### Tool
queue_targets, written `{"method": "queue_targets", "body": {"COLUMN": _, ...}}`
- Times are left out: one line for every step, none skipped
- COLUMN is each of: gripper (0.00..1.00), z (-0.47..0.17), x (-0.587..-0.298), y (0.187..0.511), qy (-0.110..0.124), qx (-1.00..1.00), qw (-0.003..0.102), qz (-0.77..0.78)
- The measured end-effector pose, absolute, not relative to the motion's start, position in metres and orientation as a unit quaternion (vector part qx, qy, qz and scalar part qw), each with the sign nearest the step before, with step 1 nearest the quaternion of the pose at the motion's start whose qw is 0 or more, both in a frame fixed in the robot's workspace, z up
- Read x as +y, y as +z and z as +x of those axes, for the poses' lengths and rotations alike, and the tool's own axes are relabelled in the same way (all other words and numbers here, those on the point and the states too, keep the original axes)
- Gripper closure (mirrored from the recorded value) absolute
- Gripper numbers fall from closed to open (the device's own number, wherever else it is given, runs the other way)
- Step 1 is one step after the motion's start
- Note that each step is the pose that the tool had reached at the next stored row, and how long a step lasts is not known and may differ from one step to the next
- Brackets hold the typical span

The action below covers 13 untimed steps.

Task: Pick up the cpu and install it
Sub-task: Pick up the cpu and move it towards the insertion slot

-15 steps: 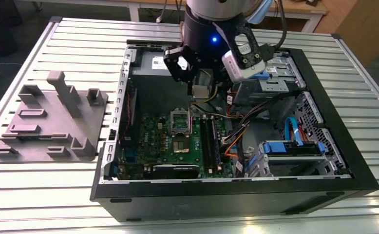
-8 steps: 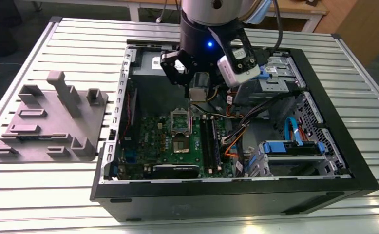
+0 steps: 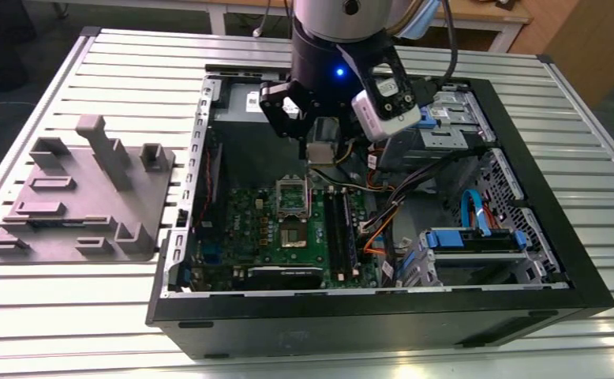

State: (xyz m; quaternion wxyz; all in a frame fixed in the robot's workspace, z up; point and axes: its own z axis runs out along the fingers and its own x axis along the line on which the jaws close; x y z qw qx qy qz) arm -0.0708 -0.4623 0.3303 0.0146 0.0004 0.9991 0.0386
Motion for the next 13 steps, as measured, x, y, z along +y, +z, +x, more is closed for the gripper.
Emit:
{"method": "queue_targets", "body": {"gripper": 0.53, "z": -0.071, "x": -0.462, "y": 0.330, "qy": 0.038, "qx": 0.999, "qw": 0.015, "qz": 0.000}}
{"method": "queue_targets", "body": {"gripper": 0.53, "z": -0.071, "x": -0.462, "y": 0.329, "qy": 0.037, "qx": 0.999, "qw": 0.015, "qz": 0.000}}
{"method": "queue_targets", "body": {"gripper": 0.53, "z": -0.071, "x": -0.462, "y": 0.328, "qy": 0.036, "qx": 0.999, "qw": 0.015, "qz": 0.000}}
{"method": "queue_targets", "body": {"gripper": 0.53, "z": -0.072, "x": -0.462, "y": 0.327, "qy": 0.035, "qx": 0.999, "qw": 0.015, "qz": 0.000}}
{"method": "queue_targets", "body": {"gripper": 0.53, "z": -0.072, "x": -0.462, "y": 0.326, "qy": 0.034, "qx": 0.999, "qw": 0.015, "qz": 0.000}}
{"method": "queue_targets", "body": {"gripper": 0.53, "z": -0.072, "x": -0.462, "y": 0.325, "qy": 0.034, "qx": 0.999, "qw": 0.015, "qz": 0.000}}
{"method": "queue_targets", "body": {"gripper": 0.53, "z": -0.073, "x": -0.462, "y": 0.324, "qy": 0.033, "qx": 0.999, "qw": 0.015, "qz": 0.000}}
{"method": "queue_targets", "body": {"gripper": 0.53, "z": -0.073, "x": -0.462, "y": 0.323, "qy": 0.032, "qx": 0.999, "qw": 0.015, "qz": 0.000}}
{"method": "queue_targets", "body": {"gripper": 0.53, "z": -0.073, "x": -0.462, "y": 0.321, "qy": 0.031, "qx": 0.999, "qw": 0.015, "qz": 0.000}}
{"method": "queue_targets", "body": {"gripper": 0.53, "z": -0.074, "x": -0.462, "y": 0.320, "qy": 0.031, "qx": 0.999, "qw": 0.015, "qz": 0.000}}
{"method": "queue_targets", "body": {"gripper": 0.53, "z": -0.074, "x": -0.462, "y": 0.318, "qy": 0.030, "qx": 0.999, "qw": 0.015, "qz": 0.000}}
{"method": "queue_targets", "body": {"gripper": 0.53, "z": -0.074, "x": -0.462, "y": 0.317, "qy": 0.030, "qx": 0.999, "qw": 0.015, "qz": 0.000}}
{"method": "queue_targets", "body": {"gripper": 0.53, "z": -0.074, "x": -0.462, "y": 0.315, "qy": 0.029, "qx": 0.999, "qw": 0.015, "qz": 0.000}}
